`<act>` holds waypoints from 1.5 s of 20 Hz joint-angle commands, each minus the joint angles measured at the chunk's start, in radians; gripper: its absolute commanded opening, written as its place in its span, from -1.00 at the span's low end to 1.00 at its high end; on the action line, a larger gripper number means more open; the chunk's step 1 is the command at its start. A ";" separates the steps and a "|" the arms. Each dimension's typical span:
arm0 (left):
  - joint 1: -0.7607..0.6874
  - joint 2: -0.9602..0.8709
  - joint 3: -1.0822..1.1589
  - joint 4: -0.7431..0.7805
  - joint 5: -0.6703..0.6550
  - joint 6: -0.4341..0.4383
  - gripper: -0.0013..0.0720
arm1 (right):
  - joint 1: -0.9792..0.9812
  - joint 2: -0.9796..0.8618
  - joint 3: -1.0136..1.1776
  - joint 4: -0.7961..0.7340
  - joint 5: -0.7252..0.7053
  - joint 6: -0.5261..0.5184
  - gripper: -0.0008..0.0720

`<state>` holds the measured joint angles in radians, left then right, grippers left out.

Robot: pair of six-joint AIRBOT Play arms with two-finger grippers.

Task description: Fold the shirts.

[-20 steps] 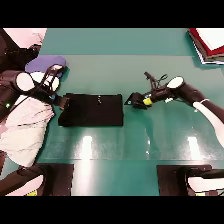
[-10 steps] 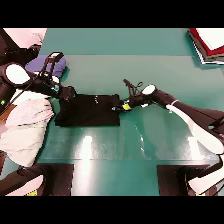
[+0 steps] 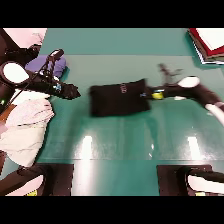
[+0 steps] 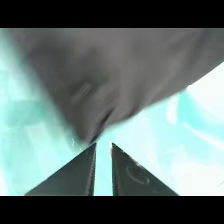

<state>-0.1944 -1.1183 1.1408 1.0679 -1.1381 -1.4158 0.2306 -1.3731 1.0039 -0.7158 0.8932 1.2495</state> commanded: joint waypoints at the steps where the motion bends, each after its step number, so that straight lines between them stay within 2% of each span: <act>1: 0.000 0.001 0.001 -0.034 0.023 -0.002 -0.62 | -0.385 0.273 -0.168 -0.219 0.000 0.086 -0.94; 5: 0.000 0.001 0.001 -0.082 0.071 -0.021 -0.62 | -0.878 0.414 -0.253 -0.256 -0.005 0.086 -0.94; 8: 0.000 0.000 0.001 -0.089 0.072 -0.021 -0.62 | -1.123 0.411 -0.260 -0.254 -0.002 0.086 -0.94; 10: 0.000 0.001 0.001 -0.088 0.072 -0.021 -0.62 | -1.215 0.391 -0.260 -0.255 0.011 0.089 -0.94; 13: 0.000 0.000 0.001 -0.088 0.072 -0.017 -0.62 | -1.242 0.344 -0.260 -0.259 0.032 0.089 -0.94; 16: 0.000 0.001 0.001 -0.087 0.068 -0.016 -0.62 | -1.235 0.285 -0.198 -0.387 0.111 0.090 -0.93; 17: 0.000 0.000 0.001 -0.087 0.064 -0.016 -0.62 | -1.240 0.257 -0.147 -0.453 0.175 0.090 -0.76; 18: 0.000 0.001 0.001 -0.087 0.056 -0.016 -0.62 | -1.254 0.229 -0.085 -0.521 0.243 0.090 0.04; 19: 0.000 0.000 0.001 -0.087 0.048 -0.016 -0.62 | -1.268 0.206 -0.021 -0.573 0.306 0.089 0.61; 22: 0.000 0.001 0.001 -0.083 0.029 -0.016 -0.62 | -1.316 0.164 0.161 -0.581 0.449 0.127 0.62; 25: 0.000 0.000 0.001 -0.081 0.039 -0.016 -0.62 | -1.246 0.179 0.224 -0.437 0.471 0.138 0.61; 27: 0.000 0.001 0.001 -0.081 0.061 -0.016 -0.62 | -1.117 0.202 0.223 -0.338 0.471 0.138 0.60; 28: 0.000 0.001 0.001 -0.081 0.060 -0.017 -0.62 | -1.030 0.213 0.223 -0.314 0.472 0.138 0.39; 30: 0.000 0.001 0.001 -0.082 0.068 -0.017 -0.62 | -0.853 0.238 0.223 -0.315 0.459 0.138 -0.32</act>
<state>-0.1944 -1.1183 1.1412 0.9855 -1.0836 -1.4319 -0.8124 -1.1606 1.2095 -1.0897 1.3430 1.3830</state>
